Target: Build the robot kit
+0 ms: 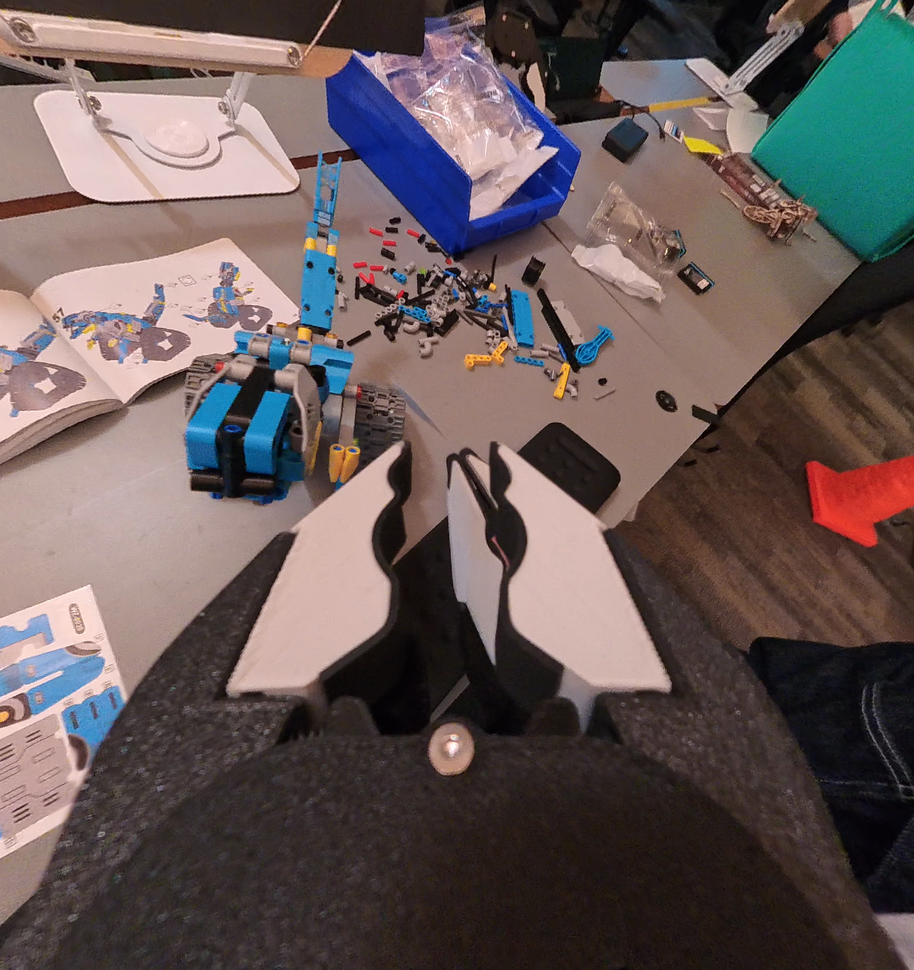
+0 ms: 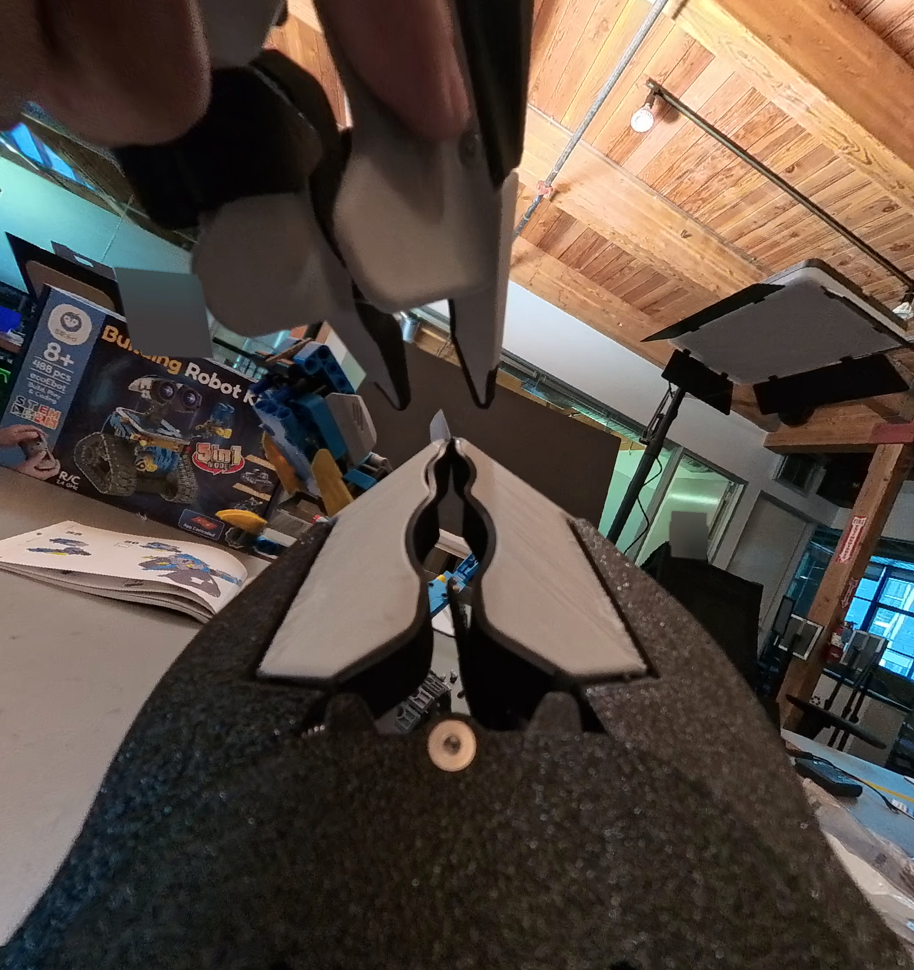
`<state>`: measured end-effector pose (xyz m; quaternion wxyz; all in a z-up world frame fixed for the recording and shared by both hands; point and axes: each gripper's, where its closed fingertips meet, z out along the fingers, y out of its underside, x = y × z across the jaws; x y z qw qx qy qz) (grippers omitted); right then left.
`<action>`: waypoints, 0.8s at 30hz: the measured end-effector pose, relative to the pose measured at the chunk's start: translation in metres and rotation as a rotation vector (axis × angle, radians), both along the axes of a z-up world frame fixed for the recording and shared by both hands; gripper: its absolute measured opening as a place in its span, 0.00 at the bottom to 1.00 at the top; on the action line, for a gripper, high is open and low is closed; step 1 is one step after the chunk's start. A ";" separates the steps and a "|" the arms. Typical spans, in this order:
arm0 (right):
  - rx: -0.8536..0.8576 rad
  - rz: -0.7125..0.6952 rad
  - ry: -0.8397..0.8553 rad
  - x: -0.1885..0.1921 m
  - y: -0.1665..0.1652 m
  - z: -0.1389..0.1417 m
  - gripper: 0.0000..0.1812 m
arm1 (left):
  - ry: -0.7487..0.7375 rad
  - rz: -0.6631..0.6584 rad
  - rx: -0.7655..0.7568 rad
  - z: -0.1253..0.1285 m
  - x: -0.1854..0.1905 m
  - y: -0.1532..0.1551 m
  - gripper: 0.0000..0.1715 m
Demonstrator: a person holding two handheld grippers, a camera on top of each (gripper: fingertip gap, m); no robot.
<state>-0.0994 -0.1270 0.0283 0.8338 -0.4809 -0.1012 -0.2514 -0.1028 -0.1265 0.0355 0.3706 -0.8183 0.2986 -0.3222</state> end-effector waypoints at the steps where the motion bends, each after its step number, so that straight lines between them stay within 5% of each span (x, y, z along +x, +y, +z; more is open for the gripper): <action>1: 0.003 -0.004 -0.004 0.000 0.000 0.000 0.00 | 0.009 0.007 0.002 -0.001 0.000 0.001 0.16; 6: 0.024 -0.021 -0.033 -0.003 -0.001 0.002 0.00 | 0.023 0.002 -0.039 -0.010 0.006 0.005 0.12; 8: 0.021 -0.025 -0.036 -0.003 0.000 0.002 0.00 | 0.011 0.019 -0.020 -0.006 0.004 0.010 0.03; 24: 0.028 0.098 0.020 -0.014 -0.001 0.000 0.01 | 0.167 -0.081 0.078 -0.007 0.002 0.008 0.00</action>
